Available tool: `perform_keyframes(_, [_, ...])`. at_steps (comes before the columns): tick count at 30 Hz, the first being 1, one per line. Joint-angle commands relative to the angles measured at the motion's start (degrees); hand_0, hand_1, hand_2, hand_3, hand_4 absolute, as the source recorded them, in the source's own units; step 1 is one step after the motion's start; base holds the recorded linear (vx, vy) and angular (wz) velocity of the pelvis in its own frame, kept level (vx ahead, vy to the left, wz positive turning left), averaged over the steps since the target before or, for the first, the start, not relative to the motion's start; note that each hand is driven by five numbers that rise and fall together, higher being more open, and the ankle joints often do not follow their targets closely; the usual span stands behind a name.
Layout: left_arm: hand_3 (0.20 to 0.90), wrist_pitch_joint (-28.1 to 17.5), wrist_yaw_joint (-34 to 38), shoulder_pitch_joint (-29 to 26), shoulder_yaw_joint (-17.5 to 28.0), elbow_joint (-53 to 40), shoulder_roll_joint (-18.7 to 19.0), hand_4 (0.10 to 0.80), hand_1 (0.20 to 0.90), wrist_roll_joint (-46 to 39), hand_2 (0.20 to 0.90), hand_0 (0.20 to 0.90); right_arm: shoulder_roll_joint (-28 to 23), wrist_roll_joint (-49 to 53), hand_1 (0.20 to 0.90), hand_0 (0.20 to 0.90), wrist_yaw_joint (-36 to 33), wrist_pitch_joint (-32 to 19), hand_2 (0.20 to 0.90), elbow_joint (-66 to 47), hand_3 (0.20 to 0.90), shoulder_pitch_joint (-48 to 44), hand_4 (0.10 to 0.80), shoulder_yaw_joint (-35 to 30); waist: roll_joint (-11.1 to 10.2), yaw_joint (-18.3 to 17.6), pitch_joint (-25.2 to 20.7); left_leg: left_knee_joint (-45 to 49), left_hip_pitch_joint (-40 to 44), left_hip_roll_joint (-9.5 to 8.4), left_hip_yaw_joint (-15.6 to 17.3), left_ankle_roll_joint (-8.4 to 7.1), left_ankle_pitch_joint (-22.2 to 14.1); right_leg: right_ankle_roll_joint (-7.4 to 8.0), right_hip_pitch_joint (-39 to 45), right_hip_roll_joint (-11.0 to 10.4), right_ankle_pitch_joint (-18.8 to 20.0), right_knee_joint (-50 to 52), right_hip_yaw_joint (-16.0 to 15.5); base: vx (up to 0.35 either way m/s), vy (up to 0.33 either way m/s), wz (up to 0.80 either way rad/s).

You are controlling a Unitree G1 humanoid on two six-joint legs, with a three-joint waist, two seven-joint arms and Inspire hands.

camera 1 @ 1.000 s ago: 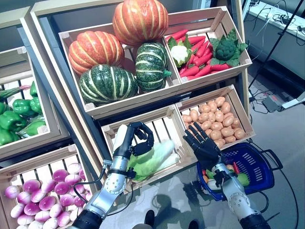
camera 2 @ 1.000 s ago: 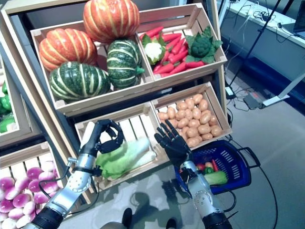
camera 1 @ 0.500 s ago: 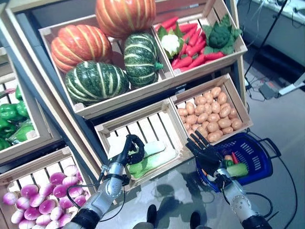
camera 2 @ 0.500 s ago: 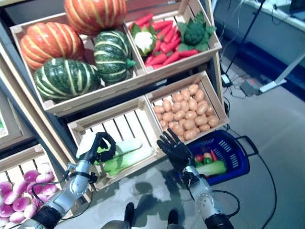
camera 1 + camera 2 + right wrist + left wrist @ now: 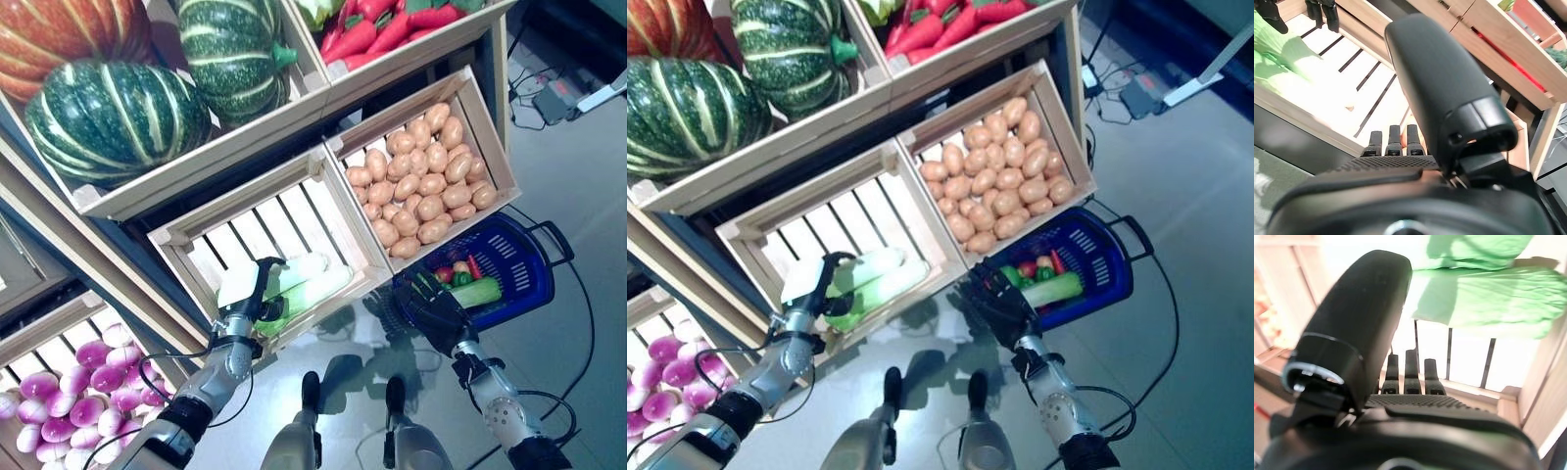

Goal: Put vegetables into the basket

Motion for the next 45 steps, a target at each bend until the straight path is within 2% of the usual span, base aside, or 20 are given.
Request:
perform_keyframes(1, [0.900, 3.1, 4.6, -9.0, 0.0, 1.2, 3.5, 0.800, 0.900, 4.8, 0.900, 0.900, -0.5, 0.2, 0.900, 0.900, 2.5, -5.4, 0.900, -9.3, 0.900, -4.7, 0.800, -0.3, -2.2, -0.7, 0.4, 6.3, -3.8, -1.27, 0.9, -0.01, -5.2, -1.06, -6.3, -1.7, -3.8, 10.4, 2.5, -0.099, -0.015, 0.03])
perform_keyframes(7, [0.900, 8.3, 8.0, -14.6, -1.1, 4.4, 5.6, 0.800, 0.900, 5.2, 0.900, 0.900, 0.0, -0.2, 0.900, 0.900, 1.1, -5.7, 0.900, -11.7, 0.900, -7.3, 0.800, -0.2, -2.8, -1.2, 4.0, 8.8, -8.6, -1.32, 1.5, -0.06, -4.5, -1.45, -10.6, -1.3, -3.2, 12.3, 2.5, -0.118, -0.023, 0.02])
perform_keyframes(11, [0.900, 8.8, 13.8, -18.0, -0.3, 8.3, 5.3, 0.800, 0.900, 5.0, 0.900, 0.900, 0.5, -0.6, 0.900, 0.900, 0.3, -6.1, 0.900, -12.3, 0.900, -9.5, 0.800, 0.0, -3.5, -1.6, 6.1, 11.3, -12.6, -1.65, 1.3, -0.28, -4.0, -1.69, -13.9, -0.9, -2.9, 14.1, 2.7, -0.130, -0.024, -0.06])
perform_keyframes(17, [0.900, 8.1, 21.5, -23.4, 0.3, 13.0, 5.2, 0.800, 0.900, 5.5, 0.900, 0.900, 0.9, -1.3, 0.900, 0.900, 0.4, -7.0, 0.900, -13.3, 0.900, -11.7, 0.800, 0.5, -4.7, -1.9, 6.1, 15.2, -20.1, -1.87, 1.0, -0.81, -3.4, -2.10, -20.9, -0.4, -3.1, 17.9, 2.6, -0.113, -0.022, 0.00])
perform_keyframes(24, [0.900, 9.6, 27.6, -29.0, -0.6, 15.7, 4.9, 0.800, 0.900, 7.5, 0.900, 0.900, 1.5, -3.3, 0.900, 0.900, -1.0, -8.6, 0.900, -15.6, 0.900, -13.9, 0.800, 2.2, -6.2, -2.6, 6.1, 20.5, -27.3, -1.82, 1.3, -1.27, -4.3, -3.12, -27.9, 0.1, -4.8, 23.5, 3.0, -0.095, 0.010, 0.04])
perform_keyframes(28, [0.900, 8.7, 29.1, -31.7, -0.6, 16.7, 5.6, 0.800, 0.900, 6.7, 0.900, 0.900, 1.3, -3.6, 0.900, 0.900, -0.5, -8.5, 0.900, -16.1, 0.900, -14.6, 0.800, 2.5, -7.0, -2.9, 6.1, 22.4, -30.3, -1.80, 1.0, -1.44, -4.4, -3.23, -31.0, 0.2, -5.0, 25.5, 3.1, -0.045, 0.000, 0.07])
perform_keyframes(33, [0.900, 1.1, 30.0, -34.4, -0.5, 17.3, 5.5, 0.800, 0.900, 4.4, 0.900, 0.900, 1.8, -4.0, 0.900, 0.900, -1.9, -8.2, 0.900, -16.4, 0.900, -16.6, 0.800, 3.8, -7.4, -3.0, 6.1, 23.7, -33.8, -1.83, 1.1, -1.53, -4.4, -3.36, -34.7, 1.0, -5.1, 27.3, 3.5, -0.052, -0.008, 0.03])
perform_keyframes(36, [0.900, -1.1, 29.0, -34.5, -0.7, 16.4, 4.6, 0.800, 0.900, 5.4, 0.900, 0.900, 2.3, -4.5, 0.900, 0.900, -2.4, -8.4, 0.900, -16.0, 0.900, -17.3, 0.800, 4.3, -7.2, -2.9, 6.1, 24.1, -34.6, -2.14, 1.3, -1.39, -4.8, -3.41, -35.7, 1.3, -5.2, 27.8, 3.6, -0.043, 0.007, 0.07])
perform_keyframes(45, [0.900, 1.0, 31.6, -37.2, -1.4, 17.0, 5.0, 0.800, 0.900, 5.7, 0.900, 0.900, 1.8, -4.4, 0.900, 0.900, -2.6, -8.1, 0.900, -15.1, 0.900, -19.5, 0.800, 3.9, -7.5, -2.8, 6.1, 23.9, -36.2, -2.34, 1.3, -1.53, -4.5, -3.25, -37.8, 1.8, -4.7, 28.2, 3.8, -0.026, 0.005, 0.00])
